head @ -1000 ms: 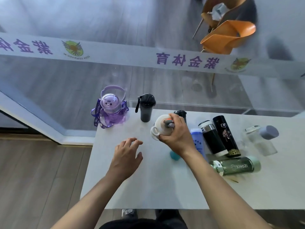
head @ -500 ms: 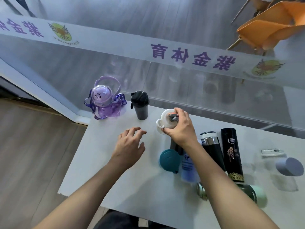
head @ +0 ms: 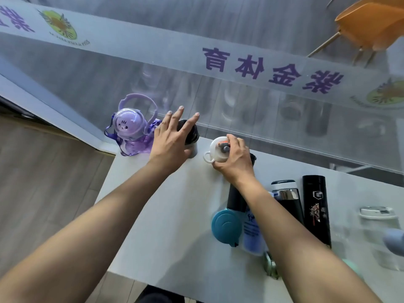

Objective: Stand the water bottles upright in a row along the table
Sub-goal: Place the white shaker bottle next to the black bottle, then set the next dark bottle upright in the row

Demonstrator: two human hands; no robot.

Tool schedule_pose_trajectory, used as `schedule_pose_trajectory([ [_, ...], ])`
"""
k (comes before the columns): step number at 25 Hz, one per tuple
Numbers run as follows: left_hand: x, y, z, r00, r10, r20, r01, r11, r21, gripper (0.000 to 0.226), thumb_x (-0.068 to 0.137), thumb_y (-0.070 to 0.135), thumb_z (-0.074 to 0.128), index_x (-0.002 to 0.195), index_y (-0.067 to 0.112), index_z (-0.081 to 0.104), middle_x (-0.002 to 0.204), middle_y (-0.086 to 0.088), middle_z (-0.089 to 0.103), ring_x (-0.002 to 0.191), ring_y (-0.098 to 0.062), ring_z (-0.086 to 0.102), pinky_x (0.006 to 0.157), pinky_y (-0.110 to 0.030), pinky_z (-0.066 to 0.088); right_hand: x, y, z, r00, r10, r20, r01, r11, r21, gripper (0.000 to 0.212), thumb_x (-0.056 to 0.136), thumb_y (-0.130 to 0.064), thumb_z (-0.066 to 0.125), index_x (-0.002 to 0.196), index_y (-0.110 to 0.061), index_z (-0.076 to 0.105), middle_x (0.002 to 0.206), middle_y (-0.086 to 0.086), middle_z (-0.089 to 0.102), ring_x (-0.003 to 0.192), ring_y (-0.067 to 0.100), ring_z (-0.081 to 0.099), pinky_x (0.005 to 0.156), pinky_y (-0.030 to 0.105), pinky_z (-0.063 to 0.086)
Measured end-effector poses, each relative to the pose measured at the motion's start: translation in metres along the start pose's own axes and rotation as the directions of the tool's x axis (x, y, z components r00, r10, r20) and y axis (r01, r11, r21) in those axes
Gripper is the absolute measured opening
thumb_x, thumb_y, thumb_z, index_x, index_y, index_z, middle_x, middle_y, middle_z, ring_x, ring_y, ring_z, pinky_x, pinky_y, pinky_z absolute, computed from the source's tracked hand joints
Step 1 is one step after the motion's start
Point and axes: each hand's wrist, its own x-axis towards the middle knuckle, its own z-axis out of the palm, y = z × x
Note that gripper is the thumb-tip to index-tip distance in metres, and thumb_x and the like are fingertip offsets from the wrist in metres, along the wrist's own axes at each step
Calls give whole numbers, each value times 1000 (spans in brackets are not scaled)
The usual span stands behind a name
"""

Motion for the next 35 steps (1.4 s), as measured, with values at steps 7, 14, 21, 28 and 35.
schedule_pose_trajectory([
  [7,6,-2,11,999,47,-21,-48,995,-92,78,78,11,73,147,28,39,153,-16,34,137,-41,32,115,-48,29,-2,4,-7,995,78,-61,-79,997,-10,86,68,-36,79,144,-19,41,139,7,47,120,36,47,100,35,38],
  [14,-13,32,-5,978,119,-172,-117,993,26,76,76,29,65,147,28,39,157,-11,33,145,-38,24,115,-52,22,-12,22,-39,983,179,38,-177,983,-50,113,71,-31,84,159,-19,14,155,11,31,140,32,33,117,38,28],
  [21,-23,78,26,975,213,70,-185,939,-290,89,80,31,73,154,28,24,154,-6,35,139,-30,33,117,-37,26,12,60,-46,921,365,137,-349,929,-127,90,79,-38,78,150,-14,29,145,18,40,136,38,41,110,41,36],
  [28,-6,78,44,974,111,197,-25,918,-395,101,79,32,78,156,24,13,151,-4,39,137,-26,33,112,-29,25,28,77,-29,877,426,222,-432,901,-24,68,79,-44,78,133,-16,46,131,10,60,121,31,55,88,33,45],
  [35,1,84,53,980,69,184,6,925,-379,90,81,36,76,153,19,25,144,-5,42,131,-30,38,108,-33,30,16,77,-49,911,406,79,-412,873,262,90,74,-36,84,148,-15,38,143,10,50,130,26,50,102,29,41],
])
